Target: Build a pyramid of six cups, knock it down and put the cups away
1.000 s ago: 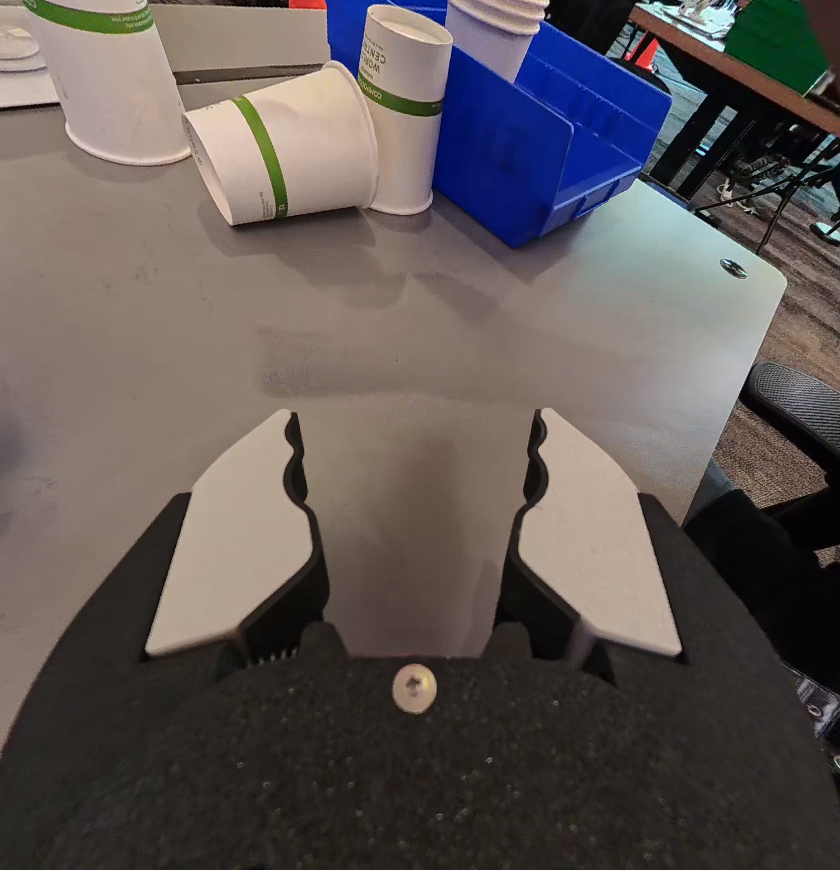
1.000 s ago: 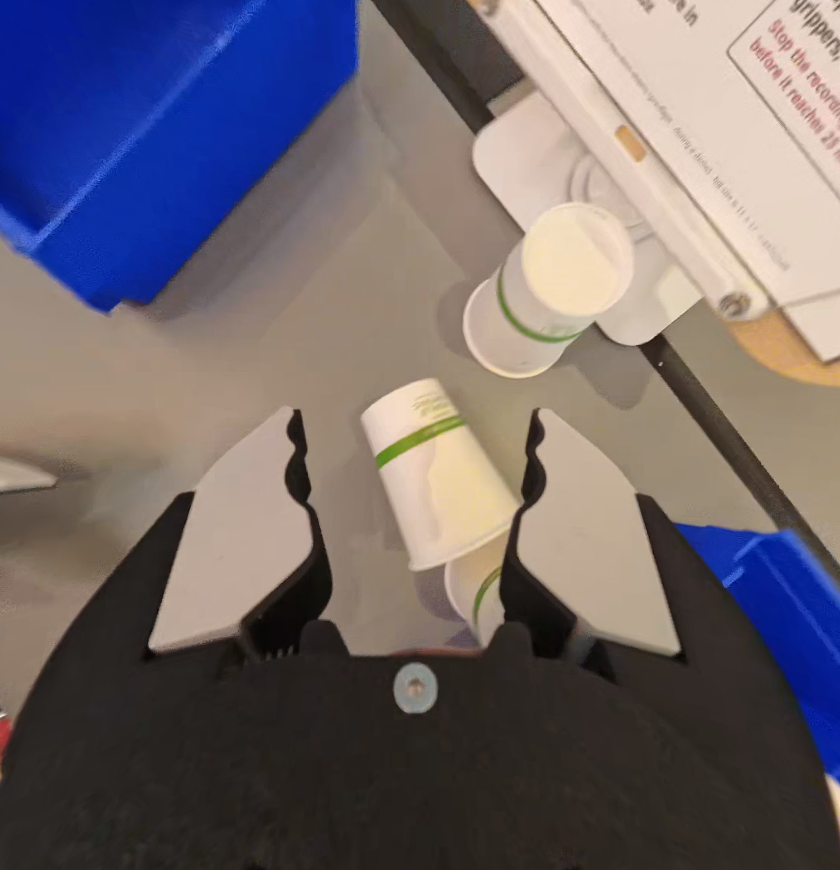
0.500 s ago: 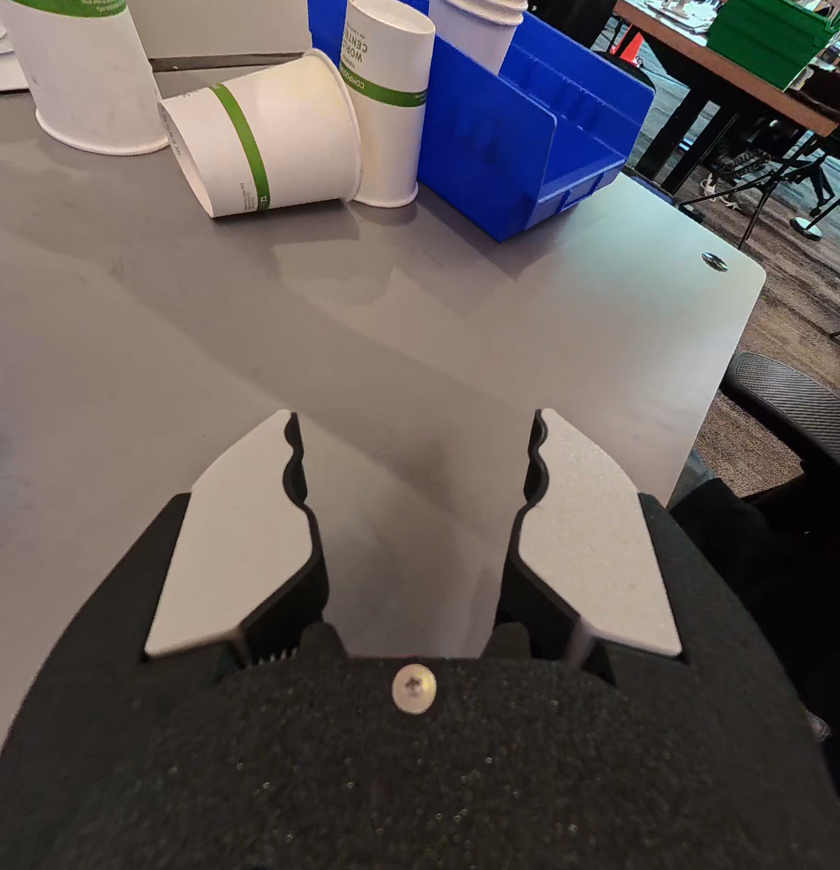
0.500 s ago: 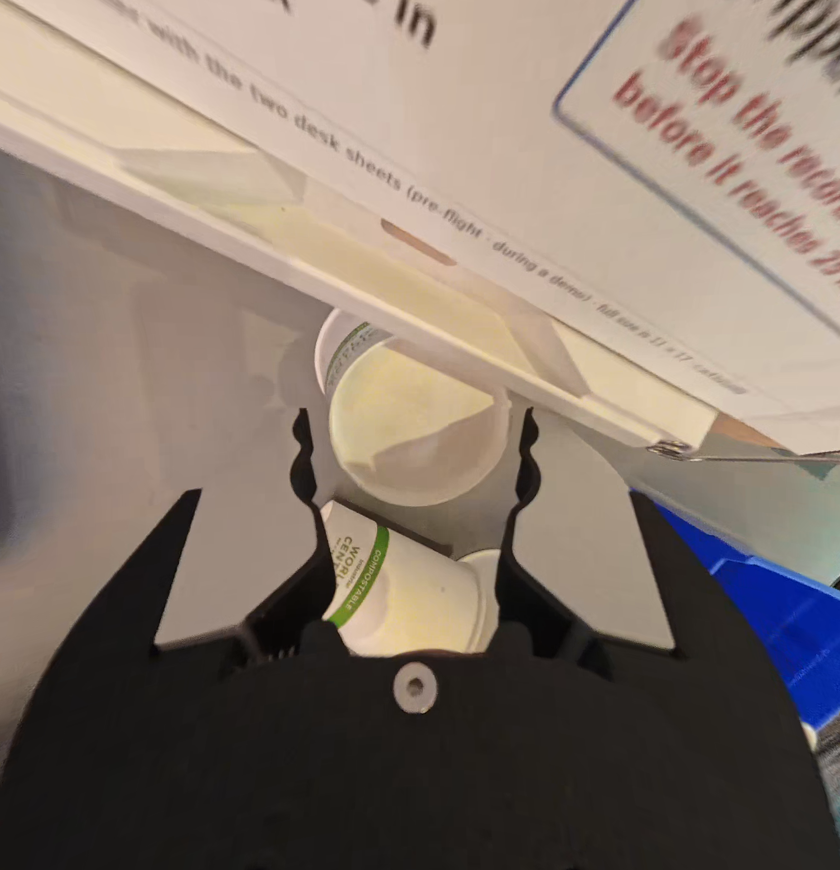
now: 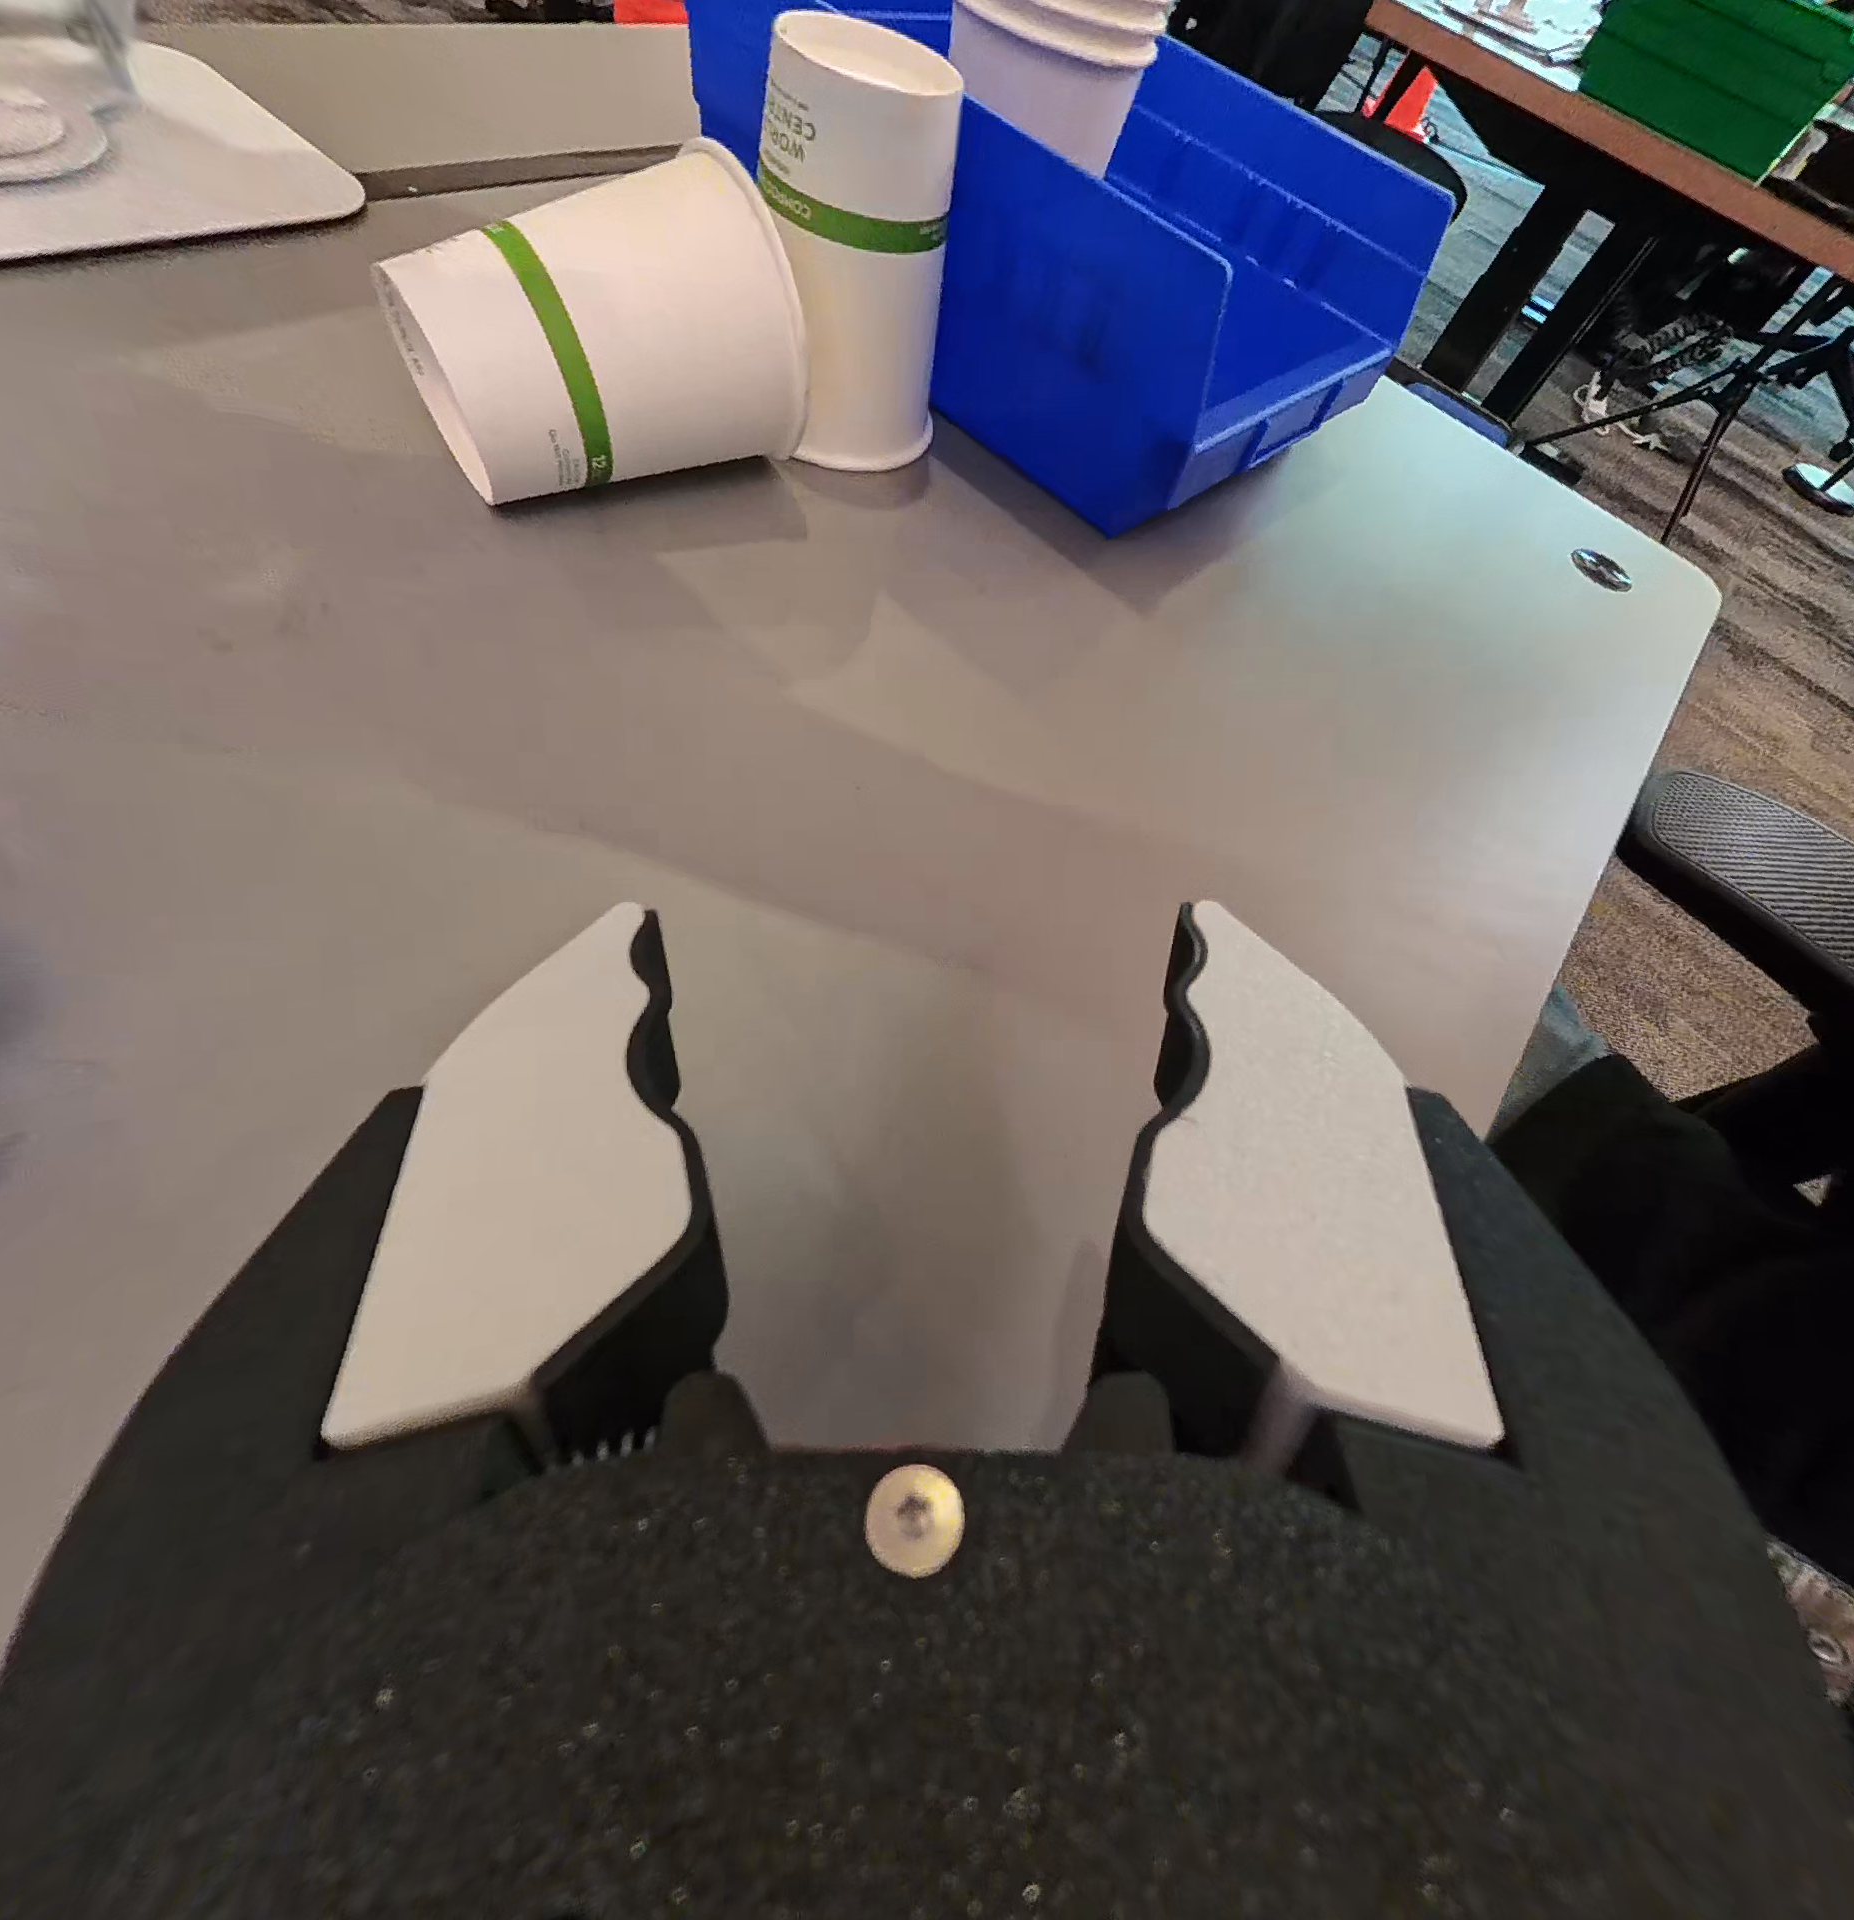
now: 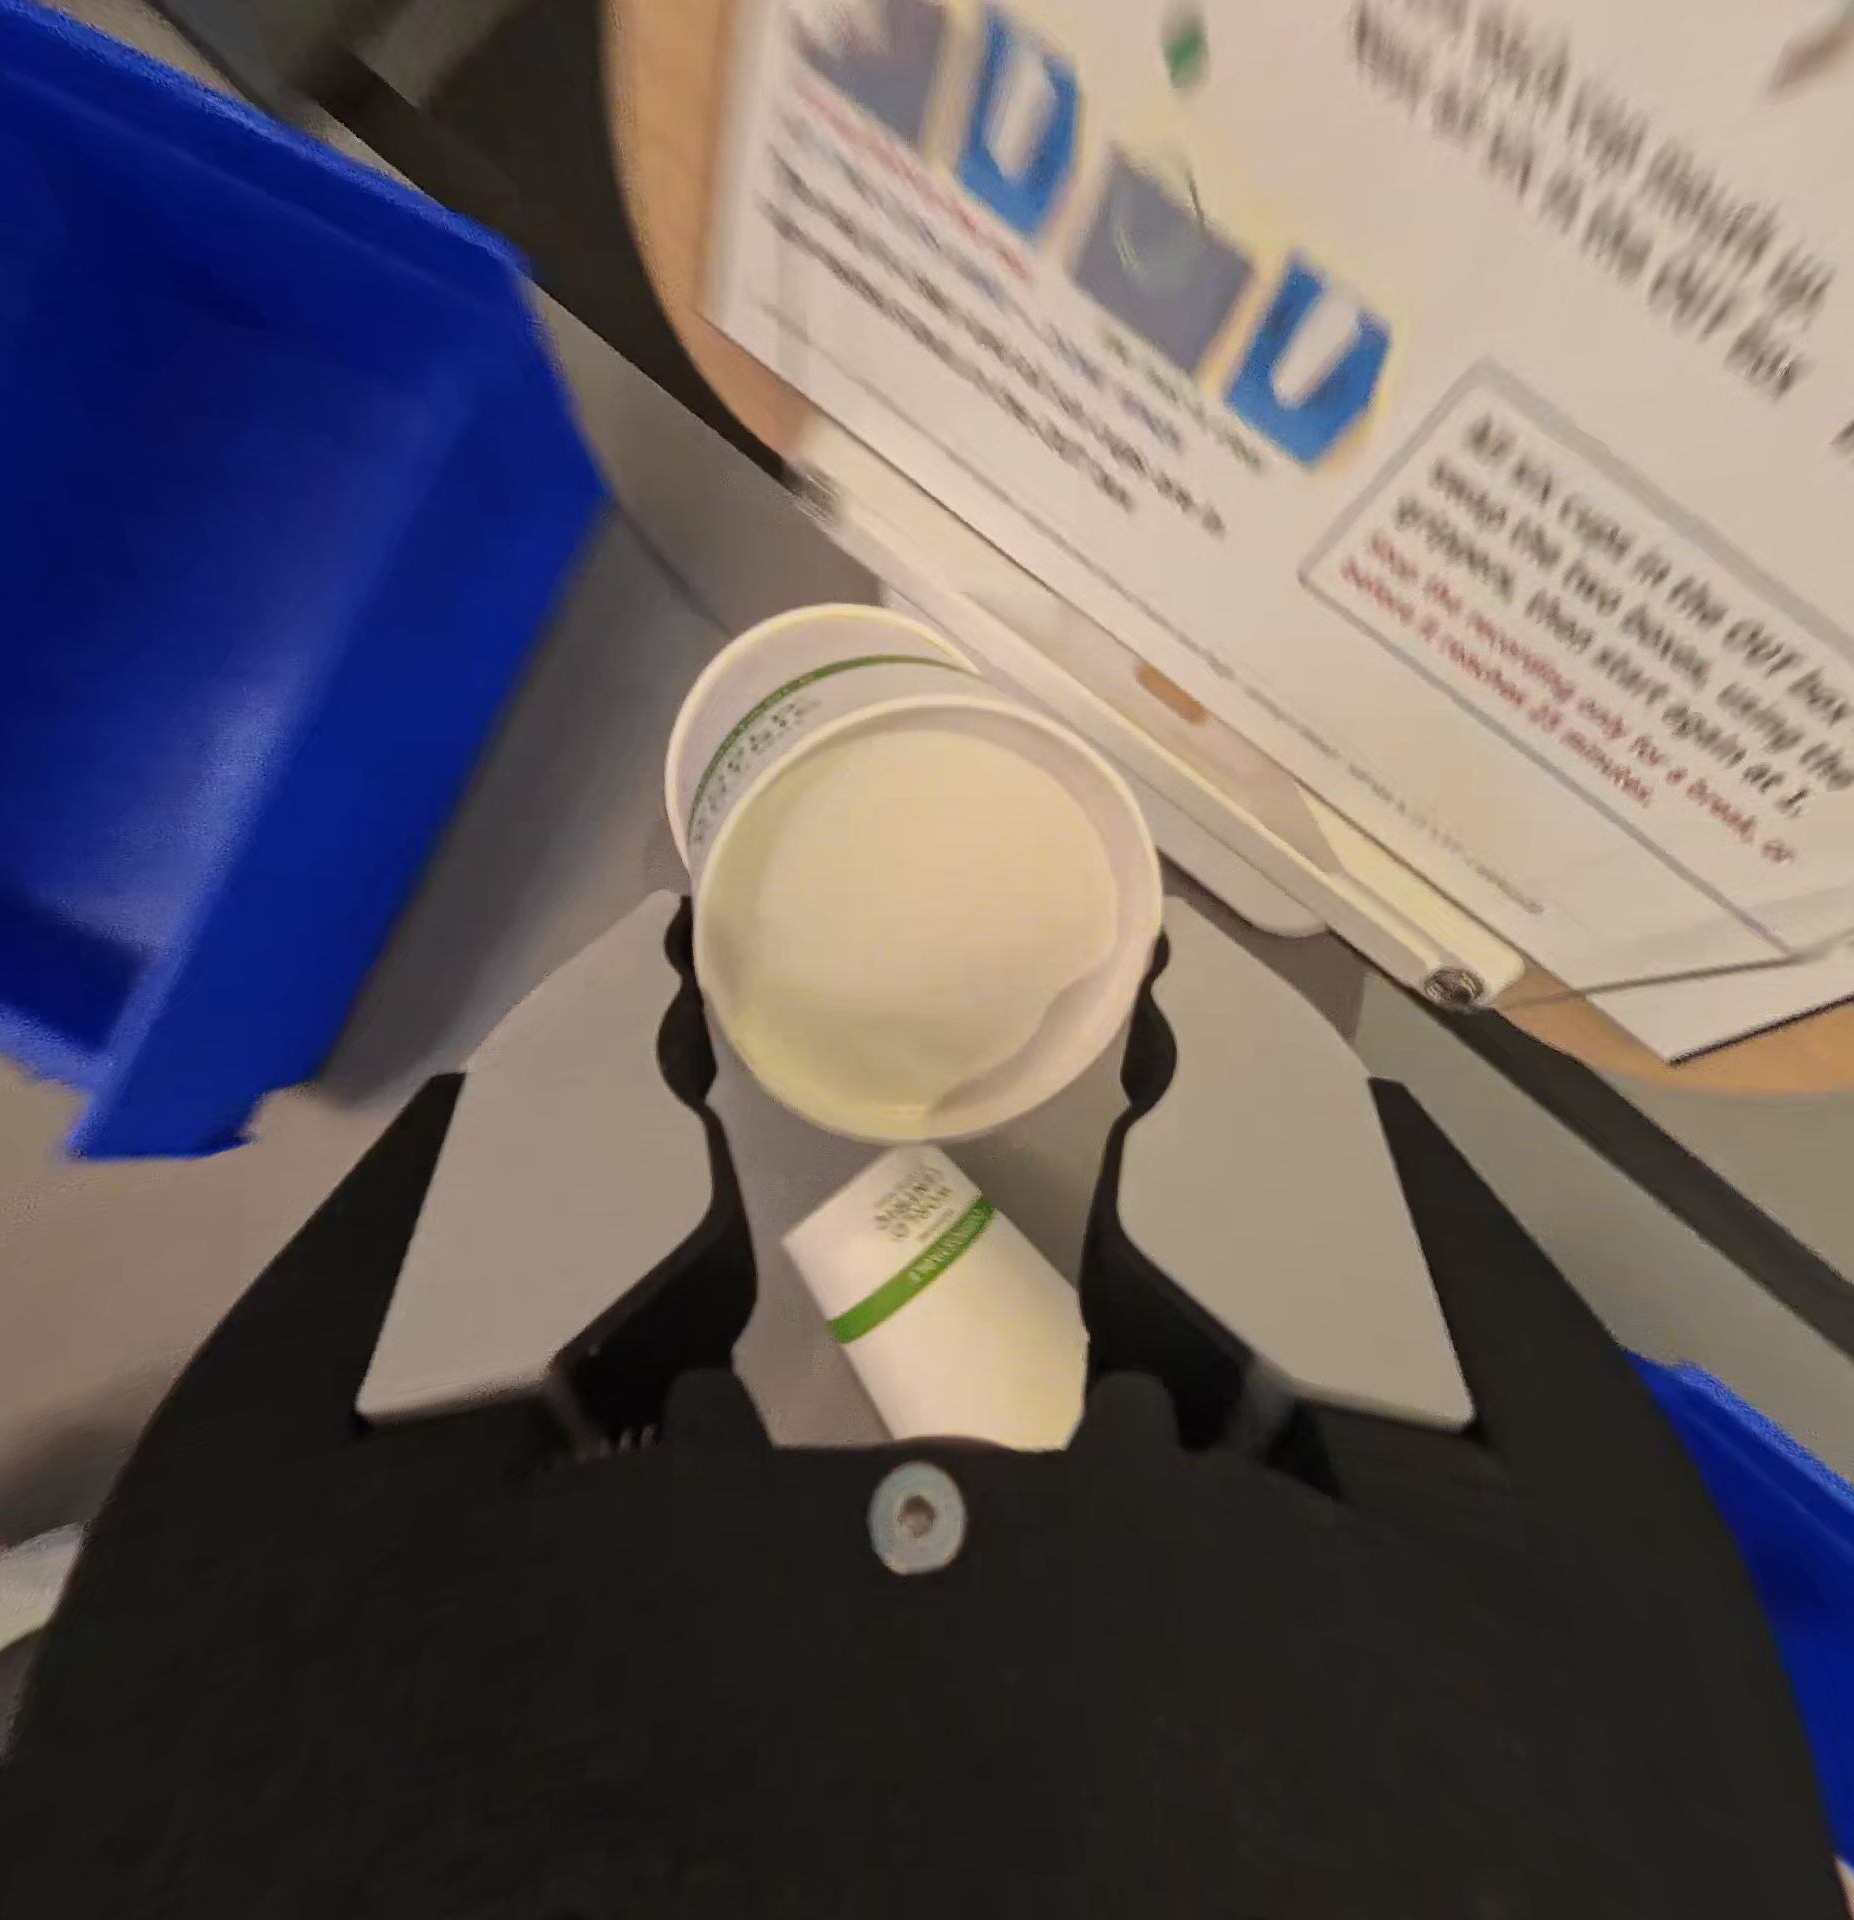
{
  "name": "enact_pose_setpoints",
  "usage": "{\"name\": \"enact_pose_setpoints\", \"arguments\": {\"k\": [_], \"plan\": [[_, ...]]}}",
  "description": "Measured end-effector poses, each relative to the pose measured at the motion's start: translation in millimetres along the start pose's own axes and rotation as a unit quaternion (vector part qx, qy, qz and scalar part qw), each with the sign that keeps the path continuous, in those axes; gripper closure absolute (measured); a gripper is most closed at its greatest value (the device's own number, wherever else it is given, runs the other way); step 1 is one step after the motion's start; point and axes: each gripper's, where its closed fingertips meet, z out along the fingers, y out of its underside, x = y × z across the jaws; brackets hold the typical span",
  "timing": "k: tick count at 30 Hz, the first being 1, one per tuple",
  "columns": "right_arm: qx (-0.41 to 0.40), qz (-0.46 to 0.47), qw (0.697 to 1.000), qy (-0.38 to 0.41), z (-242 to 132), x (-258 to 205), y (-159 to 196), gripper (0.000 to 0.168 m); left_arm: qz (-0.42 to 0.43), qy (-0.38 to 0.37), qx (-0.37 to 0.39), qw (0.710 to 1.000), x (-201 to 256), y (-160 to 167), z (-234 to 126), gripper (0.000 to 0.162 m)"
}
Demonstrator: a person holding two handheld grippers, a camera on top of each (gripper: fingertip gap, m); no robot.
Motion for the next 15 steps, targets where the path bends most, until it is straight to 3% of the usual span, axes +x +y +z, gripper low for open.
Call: {"name": "enact_pose_setpoints", "arguments": {"k": [4, 8, 12, 15], "plan": [[0.161, -0.021, 0.982, -0.098, -75, -37, -4, 0.09, 0.005, 0.003, 0.007, 1.0, -3, -3, -2, 0.073], [0.286, 0.011, 0.937, -0.2, -136, -63, 32, 0.09, 0.005, 0.084, 0.003, 0.996, 17, -2, -2, 0.084], [0.367, 0.045, 0.886, -0.279, -164, -81, 83, 0.091, -0.006, 0.177, 0.044, 0.983, 36, -27, -11, 0.094], [0.398, 0.071, 0.857, -0.319, -169, -91, 117, 0.091, 0.008, 0.174, 0.084, 0.981, 25, -63, -18, 0.096]]}}
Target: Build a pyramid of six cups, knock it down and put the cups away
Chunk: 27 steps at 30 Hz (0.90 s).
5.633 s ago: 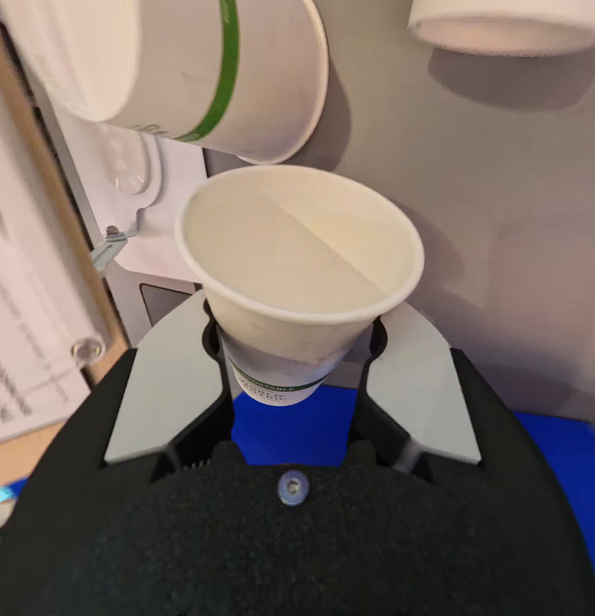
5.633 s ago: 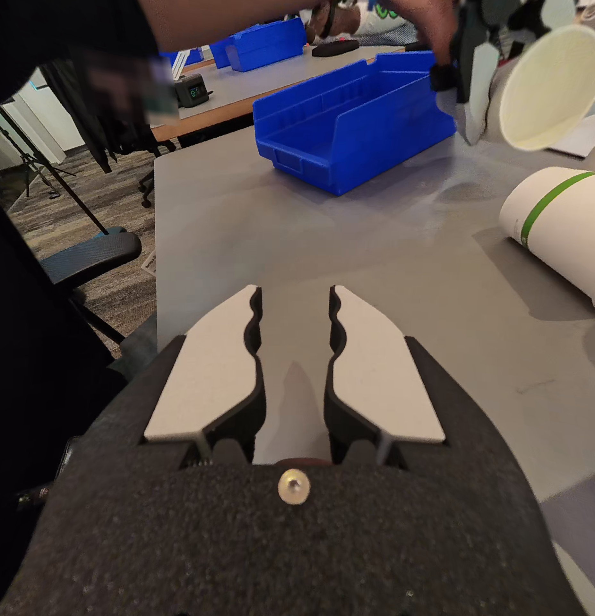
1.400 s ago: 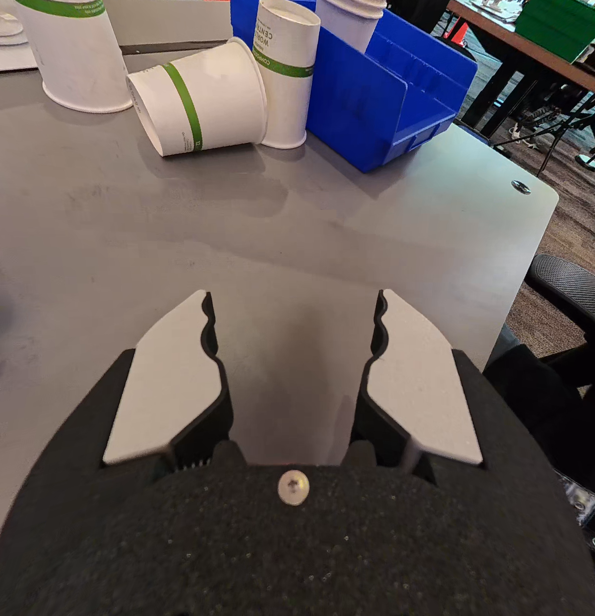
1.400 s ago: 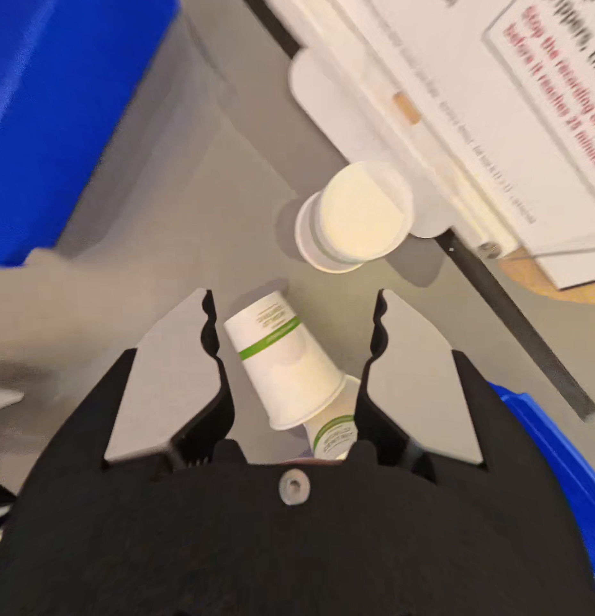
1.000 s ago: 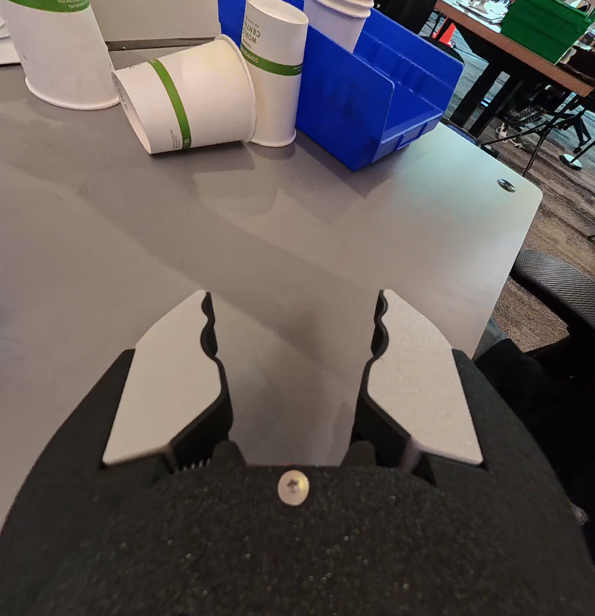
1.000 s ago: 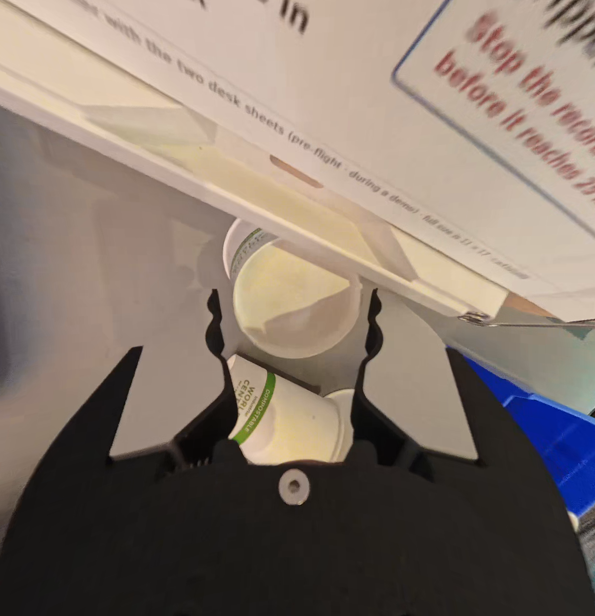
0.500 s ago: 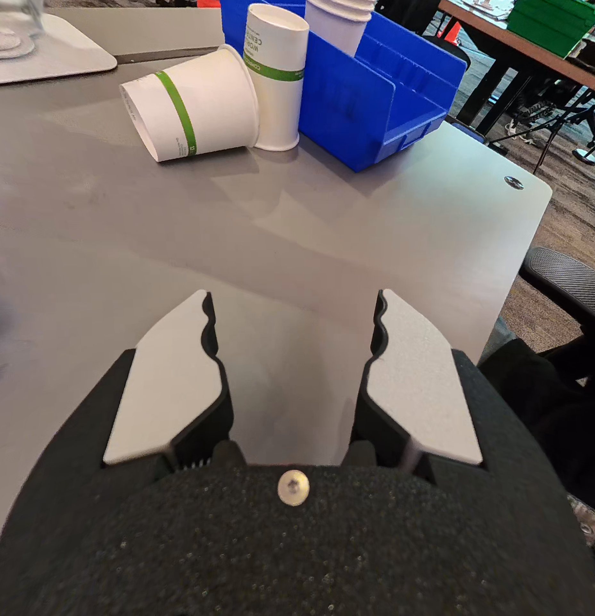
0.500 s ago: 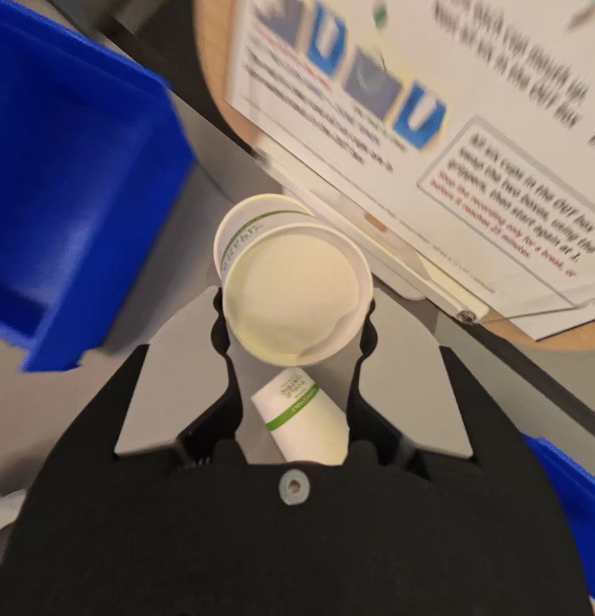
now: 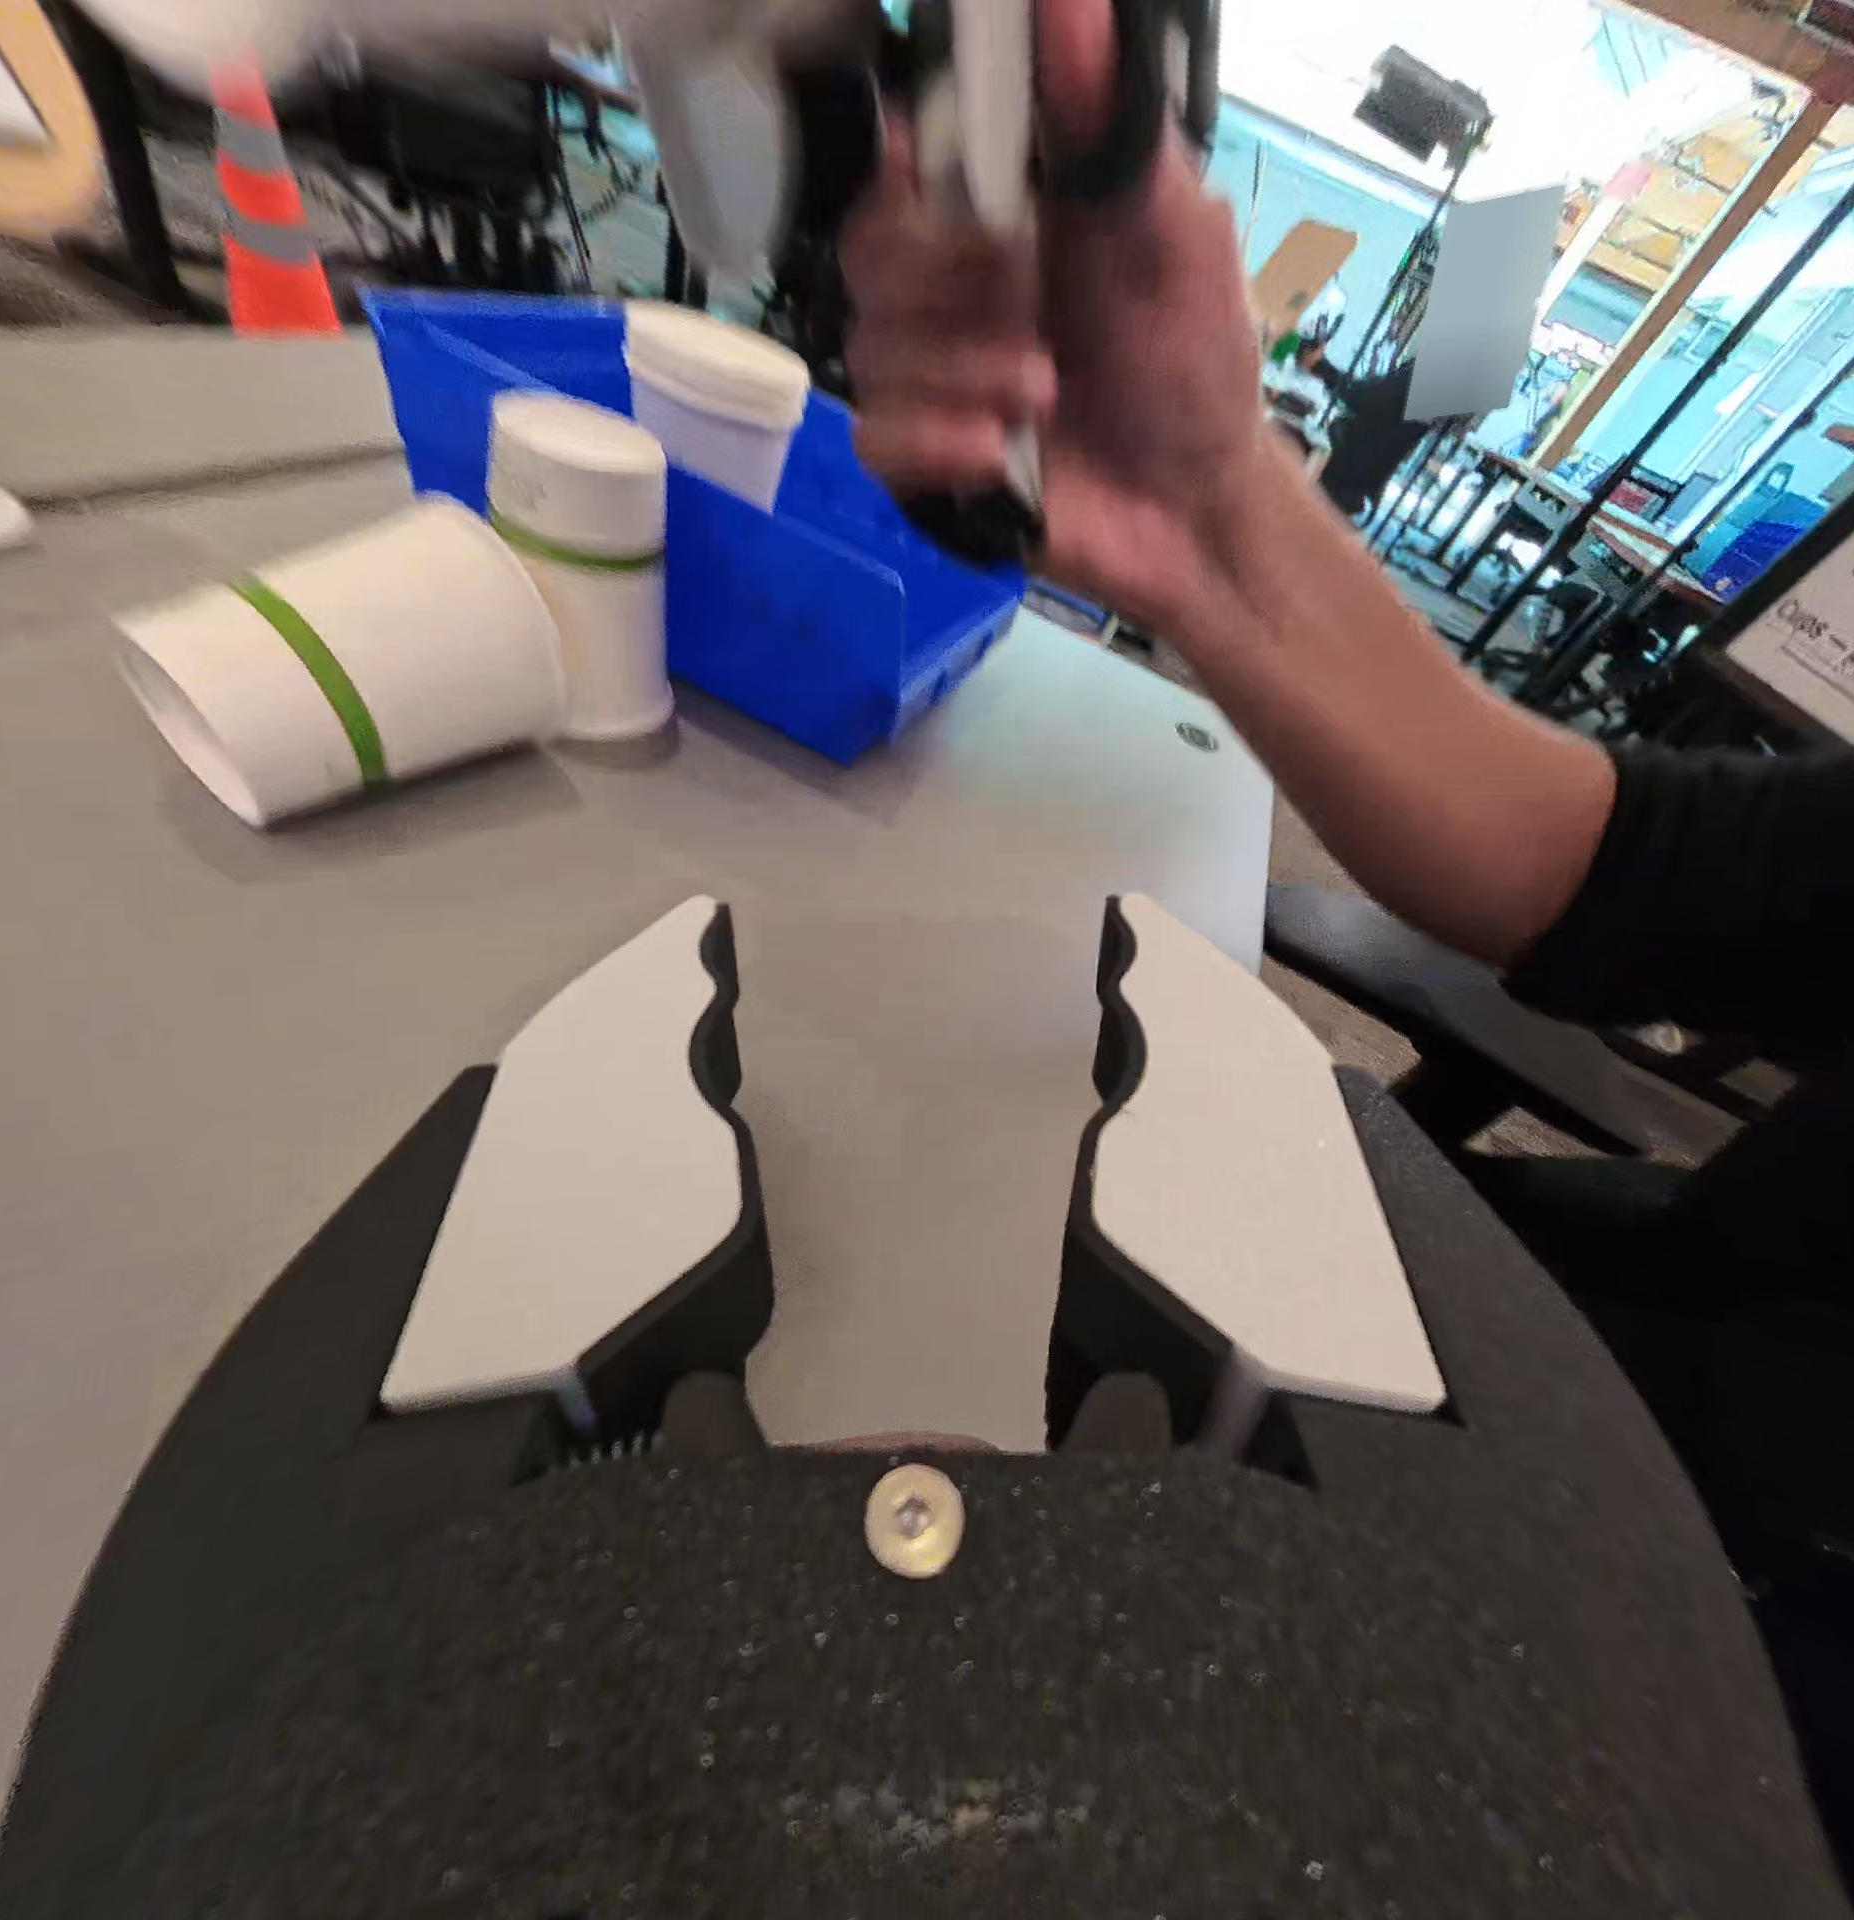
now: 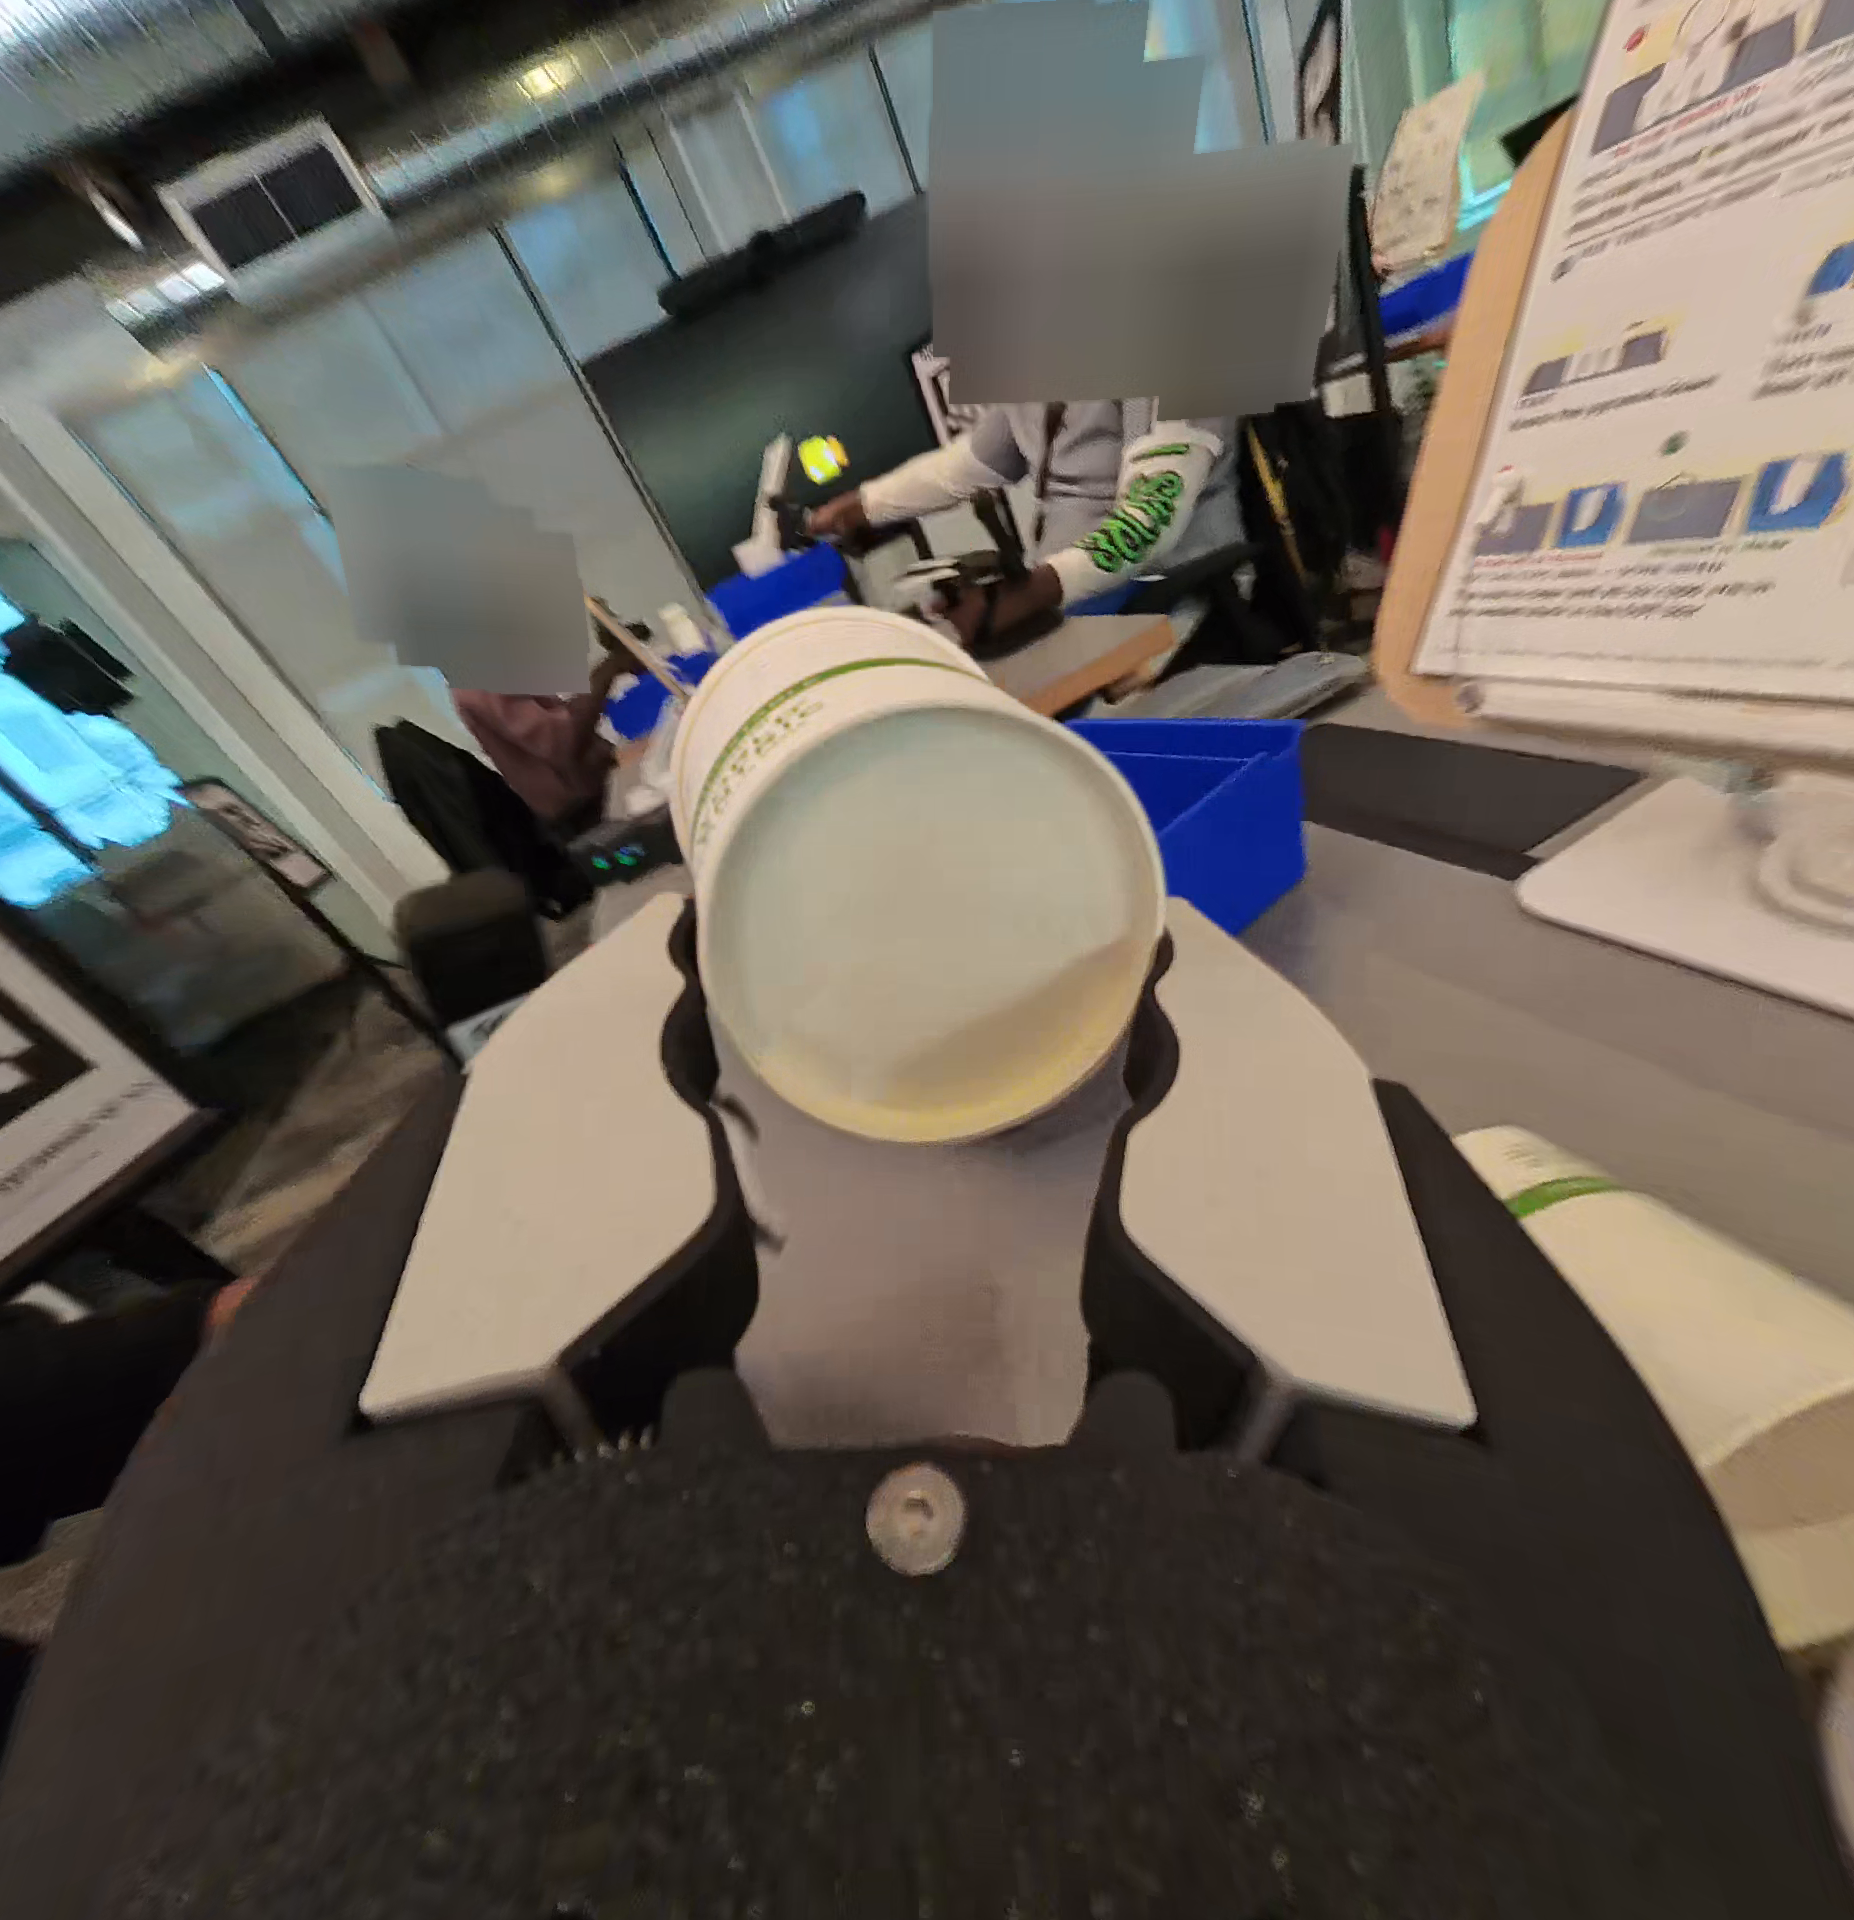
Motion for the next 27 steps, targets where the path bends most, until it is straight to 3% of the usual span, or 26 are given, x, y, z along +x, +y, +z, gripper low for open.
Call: {"name": "enact_pose_setpoints", "arguments": {"k": [5, 9, 11, 12, 13, 20, 27], "plan": [[0.03, 0.048, 0.998, -0.03, -16, -15, 35, 0.091, 0.072, -0.01, 0.047, 0.996, -4, -63, -10, 0.097], [0.032, 0.043, 0.998, -0.031, -20, -20, 54, 0.09, 0.131, -0.009, 0.01, 0.991, -5, -75, -2, 0.109], [0.049, 0.052, 0.997, -0.039, -24, -22, 56, 0.091, 0.143, -0.005, -0.011, 0.99, -6, -72, 3, 0.126], [0.045, 0.057, 0.997, -0.041, -25, -22, 59, 0.09, 0.147, 0.001, -0.015, 0.989, -6, -71, 5, 0.148], [0.042, 0.057, 0.997, -0.037, -25, -20, 61, 0.09, 0.147, 0.011, -0.016, 0.989, -5, -69, 7, 0.157], [0.006, 0.045, 0.997, -0.06, -35, -14, 71, 0.09, 0.154, 0.052, -0.043, 0.986, -4, -59, 5, 0.16], [-0.07, -0.07, 0.994, -0.041, -56, -1, 22, 0.081, 0.191, 0.081, -0.105, 0.973, -1, -51, -17, 0.16]]}}
